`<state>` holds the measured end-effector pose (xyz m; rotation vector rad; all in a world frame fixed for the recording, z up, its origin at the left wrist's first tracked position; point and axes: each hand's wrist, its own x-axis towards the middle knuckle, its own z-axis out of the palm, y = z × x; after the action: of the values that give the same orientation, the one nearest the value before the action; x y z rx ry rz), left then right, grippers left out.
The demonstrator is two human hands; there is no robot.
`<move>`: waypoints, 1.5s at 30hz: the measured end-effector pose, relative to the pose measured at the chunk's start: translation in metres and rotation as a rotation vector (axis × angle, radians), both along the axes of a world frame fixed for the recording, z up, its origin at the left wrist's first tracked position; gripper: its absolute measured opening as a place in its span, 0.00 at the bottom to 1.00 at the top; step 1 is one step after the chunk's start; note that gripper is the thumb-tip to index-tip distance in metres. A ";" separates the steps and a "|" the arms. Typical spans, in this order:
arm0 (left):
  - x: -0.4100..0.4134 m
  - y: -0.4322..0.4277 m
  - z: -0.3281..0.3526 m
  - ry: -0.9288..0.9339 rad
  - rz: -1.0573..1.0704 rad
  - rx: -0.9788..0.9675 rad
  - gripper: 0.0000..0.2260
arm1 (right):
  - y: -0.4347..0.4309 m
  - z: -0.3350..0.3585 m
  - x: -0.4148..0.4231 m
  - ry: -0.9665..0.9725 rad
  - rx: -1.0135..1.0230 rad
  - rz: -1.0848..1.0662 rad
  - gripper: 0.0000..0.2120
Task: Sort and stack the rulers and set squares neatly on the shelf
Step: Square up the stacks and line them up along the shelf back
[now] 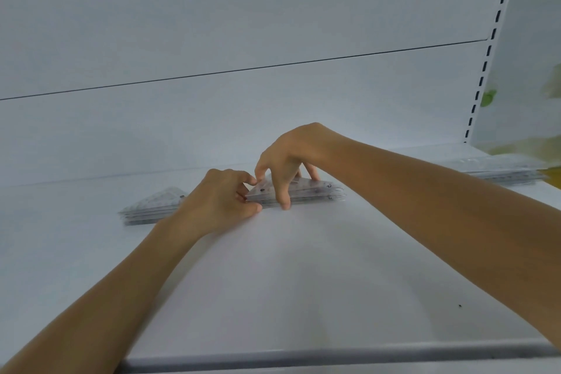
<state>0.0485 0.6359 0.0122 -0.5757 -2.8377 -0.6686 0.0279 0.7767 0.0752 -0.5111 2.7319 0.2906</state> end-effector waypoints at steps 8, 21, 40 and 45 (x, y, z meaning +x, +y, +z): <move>-0.002 0.001 -0.001 -0.007 0.031 -0.047 0.16 | -0.006 0.002 -0.002 0.001 -0.007 0.026 0.38; -0.001 -0.002 -0.003 -0.013 0.023 -0.055 0.18 | 0.022 -0.003 0.010 0.146 0.026 -0.040 0.40; -0.007 -0.002 -0.011 0.044 0.025 -0.102 0.15 | 0.079 -0.024 0.030 0.155 -0.307 -0.077 0.16; -0.005 -0.001 -0.007 0.093 0.010 -0.253 0.19 | 0.073 -0.022 0.032 0.149 -0.239 -0.069 0.17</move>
<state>0.0434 0.6346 0.0055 -0.6116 -2.8531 -0.2738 0.0596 0.8497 0.0535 -0.4719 2.9407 -0.0178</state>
